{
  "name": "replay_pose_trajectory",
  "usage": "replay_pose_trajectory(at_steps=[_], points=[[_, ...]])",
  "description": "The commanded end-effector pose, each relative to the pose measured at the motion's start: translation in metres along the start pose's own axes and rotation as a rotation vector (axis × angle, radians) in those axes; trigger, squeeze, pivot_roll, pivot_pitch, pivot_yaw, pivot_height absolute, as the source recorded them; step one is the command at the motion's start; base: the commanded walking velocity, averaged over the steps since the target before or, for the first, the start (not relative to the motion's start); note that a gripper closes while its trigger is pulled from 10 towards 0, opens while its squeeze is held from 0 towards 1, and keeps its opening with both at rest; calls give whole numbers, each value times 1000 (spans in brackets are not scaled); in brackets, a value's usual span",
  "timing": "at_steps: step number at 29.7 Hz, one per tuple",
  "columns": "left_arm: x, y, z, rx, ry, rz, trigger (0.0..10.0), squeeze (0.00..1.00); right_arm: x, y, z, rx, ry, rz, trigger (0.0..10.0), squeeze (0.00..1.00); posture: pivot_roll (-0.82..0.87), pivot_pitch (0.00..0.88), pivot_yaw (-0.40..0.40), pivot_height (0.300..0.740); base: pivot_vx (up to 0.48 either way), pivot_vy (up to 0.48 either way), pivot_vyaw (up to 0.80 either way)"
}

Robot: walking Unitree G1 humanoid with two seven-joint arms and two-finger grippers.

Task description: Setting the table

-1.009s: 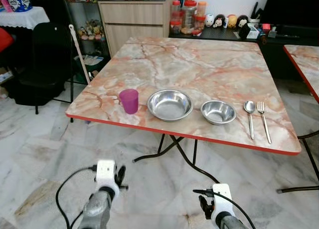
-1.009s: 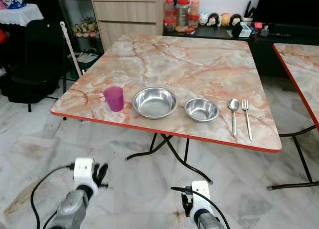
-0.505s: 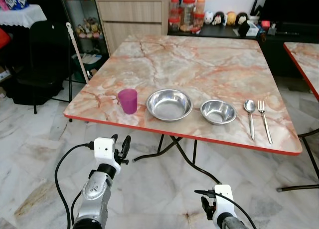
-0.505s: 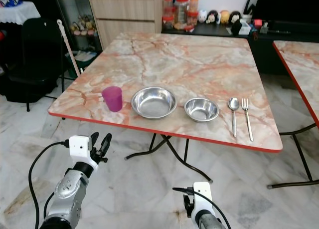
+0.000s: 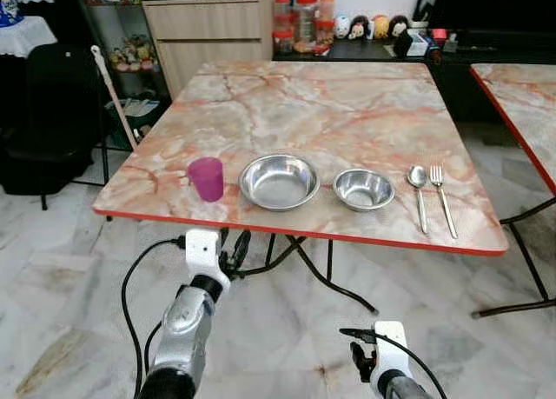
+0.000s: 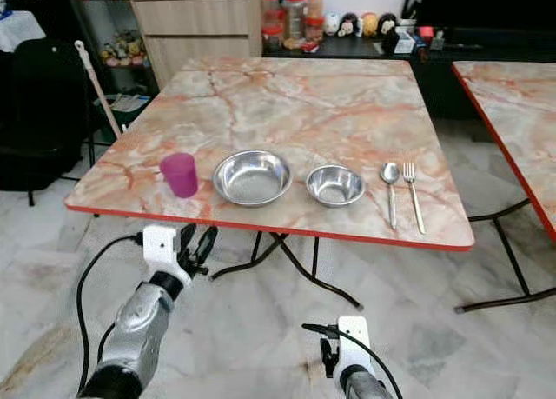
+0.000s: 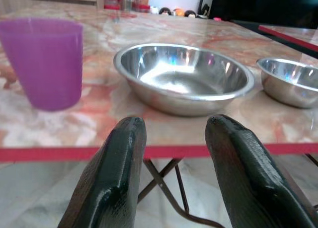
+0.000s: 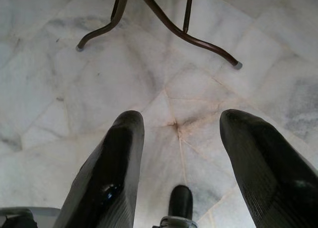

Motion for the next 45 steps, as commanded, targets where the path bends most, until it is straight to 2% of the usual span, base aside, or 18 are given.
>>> replay_pose_trajectory(at_steps=[1, 7, 10, 16, 19, 24, 31, 33, 38, 40, 42, 45], points=[[5, -3, 0, 21, 18, -9, 10000, 0, 1, 5, 1, -15, 3, 8, 10000, 0, -1, 0, 40, 740, 356, 0, 0], [5, -2, 1, 18, 18, -7, 10000, 0, 2, 3, 1, -5, 9, 33, 10000, 0, 11, 0, 31, 740, 344, 0, -190], [6, -4, 1, 24, 22, -7, 10000, 0, 3, 0, 1, 9, 17, 8, 10000, 0, 9, 0, 31, 740, 340, 0, -579], [10, 1, -1, 7, 39, -9, 10000, 0, 3, 4, 1, -21, 0, 32, 10000, 0, 11, 0, 36, 740, 340, 0, 0], [12, 3, 0, 0, 41, -4, 10000, 0, -1, -6, -2, 9, -6, 0, 10000, 0, 9, 0, 37, 740, 335, 0, 0], [10, 10, 0, -37, 36, -16, 10000, 0, -14, -17, -7, 30, -43, 12, 10000, 0, 10, 0, 36, 740, 63, 0, 0], [9, 21, -3, -75, 46, -27, 10000, 0, -16, -20, -9, 35, -52, 17, 10000, 0, 10, 0, 34, 740, 0, 0, 0], [5, 36, -4, -106, 37, -53, 10000, 0, -16, -21, -9, 36, -54, 18, 10000, 0, 13, 0, 36, 740, 0, 0, 0], [-4, 50, -6, -103, 28, -117, 10000, 0, -15, -21, -9, 39, -45, 3, 10000, 0, 22, 0, 37, 740, 0, 0, 0], [-12, 49, -7, -51, 5, -183, 10000, 0, -14, -21, -8, 39, -44, 2, 10000, 0, 28, 0, 38, 740, 0, 0, 0], [-15, 49, -7, -29, -5, -209, 10000, 0, -14, -20, -8, 37, -42, 2, 10000, 0, 28, 0, 35, 740, 0, 0, 0], [-15, 42, -2, 61, 35, -249, 10000, 0, -14, -17, -7, 31, -43, 6, 10000, 0, 26, 0, 35, 740, 0, 0, 0]])
Point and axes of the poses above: a point about 5 cm out from each wrist's last joint towards the gripper, its own z axis pointing out of the wrist towards the gripper, its own y axis along the axis of the wrist's last joint, x = y × z, the point moved 5 cm from there along z, pointing out of the wrist towards the gripper, and after that the axes turned 2 degrees about -z, right-handed, at the moved point
